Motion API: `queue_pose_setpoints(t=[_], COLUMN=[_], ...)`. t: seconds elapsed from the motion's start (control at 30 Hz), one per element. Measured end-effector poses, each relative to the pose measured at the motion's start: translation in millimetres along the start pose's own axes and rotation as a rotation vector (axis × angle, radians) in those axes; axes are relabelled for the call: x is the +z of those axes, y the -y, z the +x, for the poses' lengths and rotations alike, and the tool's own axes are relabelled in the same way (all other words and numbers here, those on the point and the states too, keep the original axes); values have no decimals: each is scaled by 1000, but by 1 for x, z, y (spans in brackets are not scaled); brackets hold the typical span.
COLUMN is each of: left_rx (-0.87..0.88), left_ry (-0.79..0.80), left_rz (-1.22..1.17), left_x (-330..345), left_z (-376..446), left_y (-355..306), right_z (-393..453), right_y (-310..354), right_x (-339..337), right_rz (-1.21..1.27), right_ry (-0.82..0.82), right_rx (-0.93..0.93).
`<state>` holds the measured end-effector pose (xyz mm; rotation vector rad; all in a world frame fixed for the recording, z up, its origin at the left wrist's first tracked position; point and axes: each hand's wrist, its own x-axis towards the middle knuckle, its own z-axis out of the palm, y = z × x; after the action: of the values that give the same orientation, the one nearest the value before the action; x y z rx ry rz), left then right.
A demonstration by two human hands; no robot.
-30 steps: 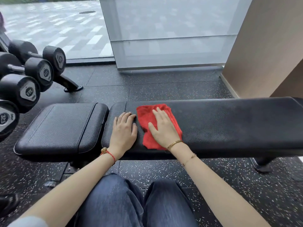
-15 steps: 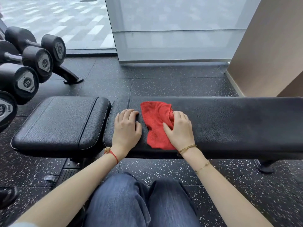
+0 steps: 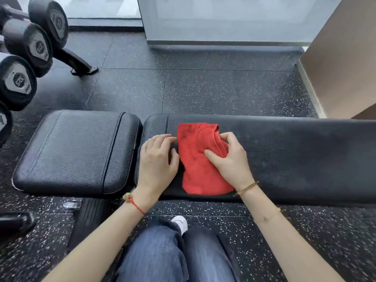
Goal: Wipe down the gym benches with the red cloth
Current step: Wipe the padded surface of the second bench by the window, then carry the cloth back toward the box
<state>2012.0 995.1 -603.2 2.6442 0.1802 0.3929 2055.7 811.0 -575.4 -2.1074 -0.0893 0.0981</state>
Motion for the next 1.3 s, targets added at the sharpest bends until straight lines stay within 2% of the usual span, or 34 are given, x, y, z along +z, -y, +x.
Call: queue_pose_setpoints(t=[0.3,0.67,0.83,1.0,1.3], left_rx=[-137,-216,-283,-394,-528], left_ry=[110,41,30,24,-134], left_rz=[-87,-103,-95,-93,-83], left_x=[-123,-374,-468,-525,-578], left_z=[-5,-71,-121,-180,-279], left_y=[-40,-161,-213,-242,-260], right_z=[-23,-134,-199,-255,-317], right_y=[101,307,373,406,444], right_x=[-54,-185,-235,-257,-246], right_rz=[70,130,171,199,211], right_ry=[83,204,247,315,500], right_rx=[173,115,75,40,-74])
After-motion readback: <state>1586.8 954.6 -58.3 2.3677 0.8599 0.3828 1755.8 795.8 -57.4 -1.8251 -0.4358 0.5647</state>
